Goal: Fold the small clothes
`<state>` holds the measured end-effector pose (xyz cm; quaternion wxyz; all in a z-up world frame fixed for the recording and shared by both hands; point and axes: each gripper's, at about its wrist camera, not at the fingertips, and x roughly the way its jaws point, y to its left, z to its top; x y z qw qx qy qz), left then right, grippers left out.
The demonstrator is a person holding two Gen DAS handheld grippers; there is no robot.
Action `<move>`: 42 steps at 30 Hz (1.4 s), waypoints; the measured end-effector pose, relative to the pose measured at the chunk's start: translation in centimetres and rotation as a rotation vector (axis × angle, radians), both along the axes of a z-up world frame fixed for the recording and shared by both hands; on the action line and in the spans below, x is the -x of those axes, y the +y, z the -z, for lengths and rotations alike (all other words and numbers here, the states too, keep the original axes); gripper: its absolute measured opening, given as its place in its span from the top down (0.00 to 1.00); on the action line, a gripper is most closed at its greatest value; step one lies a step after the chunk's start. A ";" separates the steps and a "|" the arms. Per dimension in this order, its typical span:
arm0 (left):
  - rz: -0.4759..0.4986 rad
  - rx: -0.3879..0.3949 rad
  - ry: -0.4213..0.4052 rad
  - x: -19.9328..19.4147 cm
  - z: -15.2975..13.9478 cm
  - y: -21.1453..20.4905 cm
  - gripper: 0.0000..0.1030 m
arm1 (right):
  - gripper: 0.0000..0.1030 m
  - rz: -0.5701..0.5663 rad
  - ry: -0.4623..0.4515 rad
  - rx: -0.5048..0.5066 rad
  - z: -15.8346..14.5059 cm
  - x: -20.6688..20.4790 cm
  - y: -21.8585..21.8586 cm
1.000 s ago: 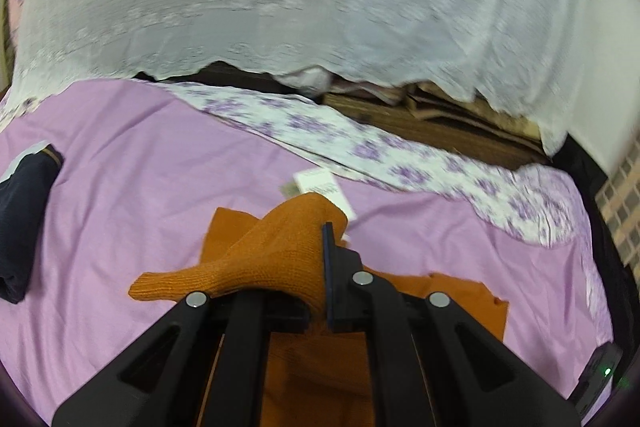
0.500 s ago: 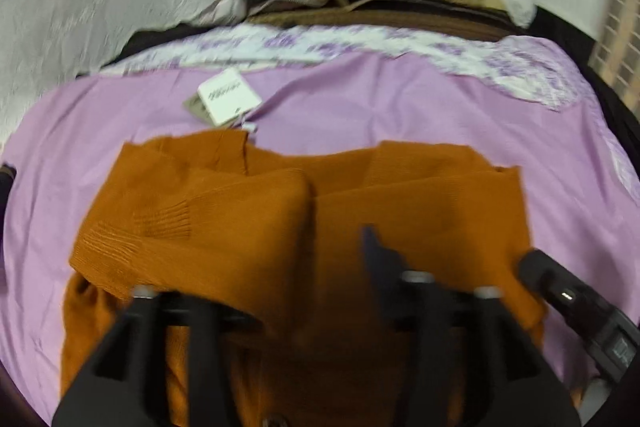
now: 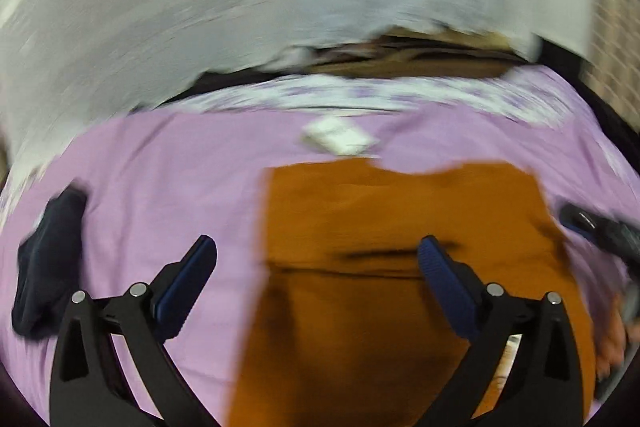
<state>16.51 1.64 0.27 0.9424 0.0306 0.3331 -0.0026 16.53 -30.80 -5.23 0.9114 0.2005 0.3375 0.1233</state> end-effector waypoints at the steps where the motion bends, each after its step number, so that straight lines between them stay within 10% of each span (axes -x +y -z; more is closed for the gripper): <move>1: -0.057 0.033 -0.001 -0.6 0.0 1.7 0.04 | 0.45 -0.041 -0.027 0.055 -0.7 0.4 1.7; 6: -0.266 0.189 0.111 -5.3 2.3 7.9 0.04 | 0.45 -0.191 -0.093 0.302 -2.2 1.4 8.9; 12: -0.199 0.132 0.249 -7.4 7.7 6.7 0.04 | 0.45 -0.317 -0.123 0.498 -2.4 0.8 16.5; 20: -0.173 0.242 0.244 -7.6 8.0 8.1 0.04 | 0.47 -0.358 -0.068 0.710 0.0 -3.0 22.6; 23: -0.169 0.252 0.248 -7.5 8.1 8.3 0.04 | 0.89 -0.339 -0.042 0.737 0.6 -4.0 22.8; 30: -0.168 0.239 0.250 -7.3 8.1 8.2 0.04 | 0.93 -0.017 0.033 0.402 -1.6 -3.8 11.5; 35: -0.169 0.217 0.248 -7.1 8.0 7.9 0.04 | 0.78 0.193 0.216 -0.058 1.5 -1.2 -0.8; 42: -0.192 0.216 0.161 -6.4 4.7 7.9 0.04 | 0.70 0.169 0.091 -0.021 -2.0 -0.2 0.1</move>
